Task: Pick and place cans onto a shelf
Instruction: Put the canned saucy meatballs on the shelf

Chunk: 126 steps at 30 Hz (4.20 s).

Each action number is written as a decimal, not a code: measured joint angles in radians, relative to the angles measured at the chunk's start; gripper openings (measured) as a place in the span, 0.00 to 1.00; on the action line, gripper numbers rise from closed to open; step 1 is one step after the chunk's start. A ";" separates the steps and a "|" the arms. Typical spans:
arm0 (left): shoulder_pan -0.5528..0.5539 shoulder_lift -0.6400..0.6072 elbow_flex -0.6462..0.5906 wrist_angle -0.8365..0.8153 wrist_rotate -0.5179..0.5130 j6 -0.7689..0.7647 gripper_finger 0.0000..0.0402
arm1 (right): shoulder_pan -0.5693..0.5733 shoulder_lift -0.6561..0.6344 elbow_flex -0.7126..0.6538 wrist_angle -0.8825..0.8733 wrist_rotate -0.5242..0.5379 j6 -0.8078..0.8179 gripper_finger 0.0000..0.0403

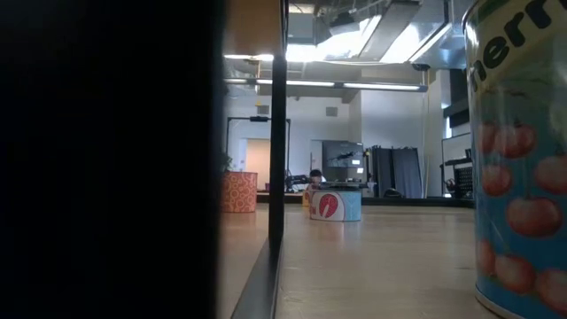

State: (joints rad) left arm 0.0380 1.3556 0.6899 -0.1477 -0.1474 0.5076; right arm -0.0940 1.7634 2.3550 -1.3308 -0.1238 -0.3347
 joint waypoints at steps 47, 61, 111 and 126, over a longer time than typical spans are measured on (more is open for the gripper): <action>-0.033 0.132 0.633 -0.739 -0.072 -0.285 0.00 | 0.000 0.000 0.000 0.002 0.000 0.001 0.16; -0.275 0.123 1.033 -1.195 -0.072 -0.634 0.00 | 0.000 0.000 0.000 0.002 0.000 0.001 0.16; -1.191 0.388 1.062 -1.187 -0.227 -1.706 0.01 | 0.000 0.000 0.000 0.041 -0.008 0.001 0.16; -1.190 0.388 1.062 -1.182 -0.176 -1.711 0.06 | 0.000 0.000 0.000 0.041 -0.009 0.001 0.16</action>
State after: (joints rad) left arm -1.1522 1.7439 1.7515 -1.3300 -0.3229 -1.2030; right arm -0.0940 1.7638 2.3547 -1.2900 -0.1326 -0.3340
